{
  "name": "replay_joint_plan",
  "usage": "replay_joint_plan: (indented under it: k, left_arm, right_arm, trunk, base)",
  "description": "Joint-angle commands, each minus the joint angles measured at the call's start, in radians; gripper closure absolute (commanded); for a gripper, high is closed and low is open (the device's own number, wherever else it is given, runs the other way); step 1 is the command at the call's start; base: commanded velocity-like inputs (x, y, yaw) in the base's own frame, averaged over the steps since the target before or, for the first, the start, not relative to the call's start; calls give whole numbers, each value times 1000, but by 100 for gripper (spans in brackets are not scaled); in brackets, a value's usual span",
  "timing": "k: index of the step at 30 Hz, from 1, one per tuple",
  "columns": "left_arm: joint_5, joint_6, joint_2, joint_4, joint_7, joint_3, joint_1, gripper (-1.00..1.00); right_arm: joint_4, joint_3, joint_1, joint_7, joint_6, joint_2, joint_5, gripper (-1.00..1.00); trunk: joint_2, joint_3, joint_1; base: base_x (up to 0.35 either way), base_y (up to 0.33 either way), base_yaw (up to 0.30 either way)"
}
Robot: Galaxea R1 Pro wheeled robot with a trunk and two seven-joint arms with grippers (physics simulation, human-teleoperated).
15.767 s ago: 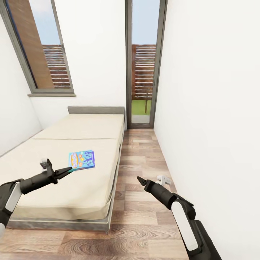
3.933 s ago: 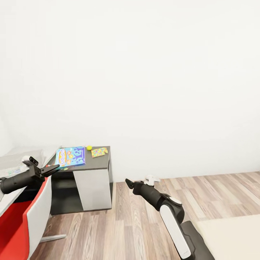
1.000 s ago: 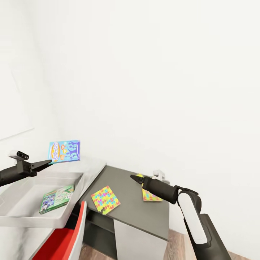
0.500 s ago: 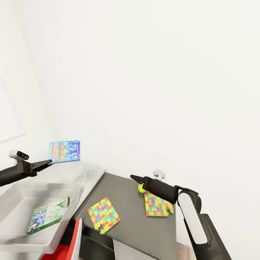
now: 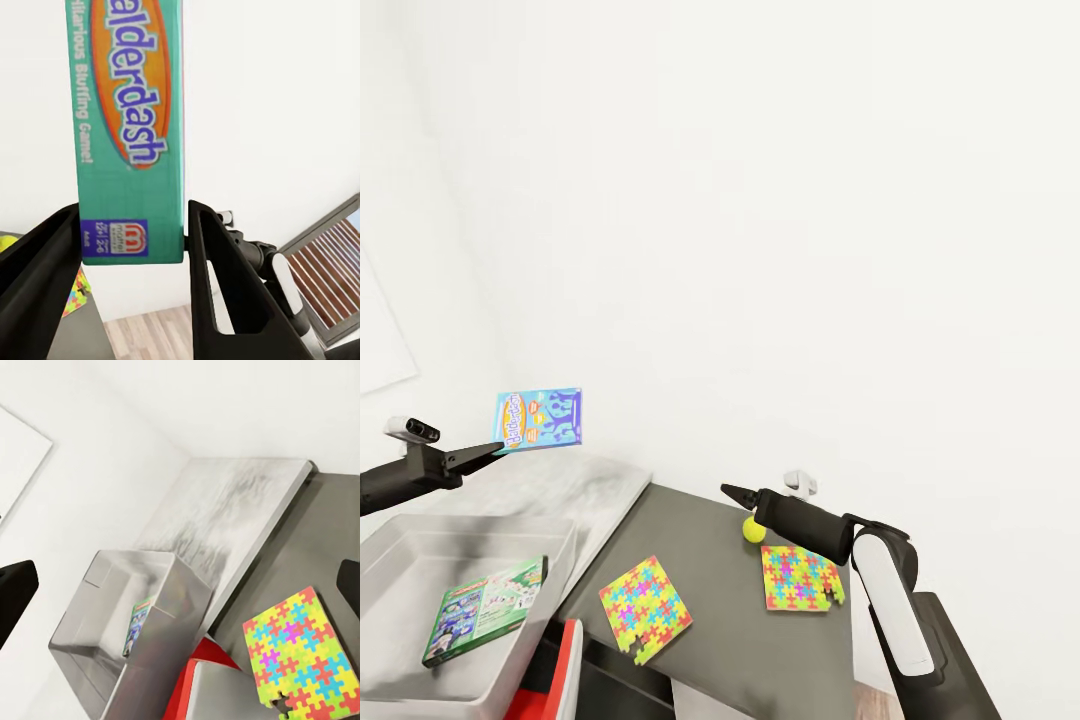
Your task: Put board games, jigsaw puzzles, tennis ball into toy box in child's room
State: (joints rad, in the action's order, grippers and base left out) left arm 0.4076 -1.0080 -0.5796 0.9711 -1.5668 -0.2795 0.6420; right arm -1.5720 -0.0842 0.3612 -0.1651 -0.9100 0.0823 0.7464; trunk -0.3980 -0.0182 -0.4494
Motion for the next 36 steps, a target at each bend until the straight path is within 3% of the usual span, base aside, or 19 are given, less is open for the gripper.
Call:
replay_joint_plan:
  k: [1, 32, 34, 36]
  left_arm:
    - [0, -11, 0, 0, -4, 0, 1, 100]
    - [1, -12, -6, -22, -4, -6, 1, 100]
    - [1, -13, -7, -45, 24, -21, 1, 100]
    - [2, -13, -9, -78, 92, -63, 2, 100]
  right_arm:
    - [0, 1, 1, -9, -4, 1, -9, -100]
    - [1, 3, 4, -7, 0, 1, -9, -100]
    - [1, 3, 4, -7, 0, 1, -9, -100]
    - [0, 3, 4, -8, 0, 1, -9, -100]
  trunk:
    - [-2, -2, -1]
    - [-2, -2, -1]
    - [-2, -2, -1]
    - [-2, -2, -1]
  base:
    - [0, 0, 0]
    - [0, 0, 0]
    - [0, 0, 0]
    - [0, 0, 0]
